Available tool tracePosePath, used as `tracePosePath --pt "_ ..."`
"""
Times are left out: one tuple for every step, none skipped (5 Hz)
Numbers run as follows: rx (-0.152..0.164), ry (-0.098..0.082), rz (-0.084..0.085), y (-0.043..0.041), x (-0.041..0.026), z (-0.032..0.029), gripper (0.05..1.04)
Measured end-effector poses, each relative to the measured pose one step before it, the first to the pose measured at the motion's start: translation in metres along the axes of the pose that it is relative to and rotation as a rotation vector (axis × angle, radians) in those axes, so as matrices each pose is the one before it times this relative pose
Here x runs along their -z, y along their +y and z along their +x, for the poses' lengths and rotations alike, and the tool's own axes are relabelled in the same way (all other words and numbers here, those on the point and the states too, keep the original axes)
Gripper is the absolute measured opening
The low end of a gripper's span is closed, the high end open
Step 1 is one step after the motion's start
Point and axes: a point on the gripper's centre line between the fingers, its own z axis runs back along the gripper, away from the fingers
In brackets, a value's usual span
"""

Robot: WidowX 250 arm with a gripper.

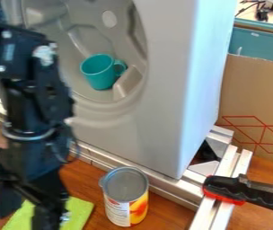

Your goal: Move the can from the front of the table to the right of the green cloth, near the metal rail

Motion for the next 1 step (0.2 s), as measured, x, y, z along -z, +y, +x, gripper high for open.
tracePosePath --pt "0.0364 -0.0894 0.0055 0.01993 -0.00394 -0.00389 1.008"
